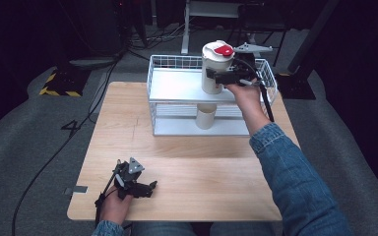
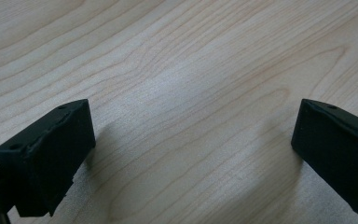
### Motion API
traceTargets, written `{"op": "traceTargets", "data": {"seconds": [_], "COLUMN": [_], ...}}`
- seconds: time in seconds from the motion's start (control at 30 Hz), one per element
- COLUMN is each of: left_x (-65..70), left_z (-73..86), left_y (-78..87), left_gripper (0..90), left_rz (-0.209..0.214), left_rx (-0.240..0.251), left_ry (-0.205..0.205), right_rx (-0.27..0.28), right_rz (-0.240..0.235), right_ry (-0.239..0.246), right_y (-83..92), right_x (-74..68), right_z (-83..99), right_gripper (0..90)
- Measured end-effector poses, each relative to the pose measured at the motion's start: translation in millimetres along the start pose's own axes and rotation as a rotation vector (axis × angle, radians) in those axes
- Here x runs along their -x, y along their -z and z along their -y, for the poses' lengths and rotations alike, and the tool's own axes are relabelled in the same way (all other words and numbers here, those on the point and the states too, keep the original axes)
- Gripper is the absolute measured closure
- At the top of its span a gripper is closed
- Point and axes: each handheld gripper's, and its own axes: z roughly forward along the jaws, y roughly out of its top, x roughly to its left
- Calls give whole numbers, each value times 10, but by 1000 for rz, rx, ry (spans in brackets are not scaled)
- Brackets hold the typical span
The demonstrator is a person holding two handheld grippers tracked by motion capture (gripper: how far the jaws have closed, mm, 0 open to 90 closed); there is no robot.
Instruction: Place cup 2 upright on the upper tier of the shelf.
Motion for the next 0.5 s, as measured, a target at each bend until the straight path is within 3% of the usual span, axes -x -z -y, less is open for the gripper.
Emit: {"op": "traceTargets", "data": {"seconds": [0.5], "left_x": [-14], "left_z": [30], "left_y": [25], "left_gripper": [0], "left_rz": [1], "left_rx": [2], "left_ry": [3], "right_rx": [1], "right_rz": [-28], "right_ry": [17], "right_y": [518], "right_x": [-10], "right_z": [25], "right_gripper": [0]}}
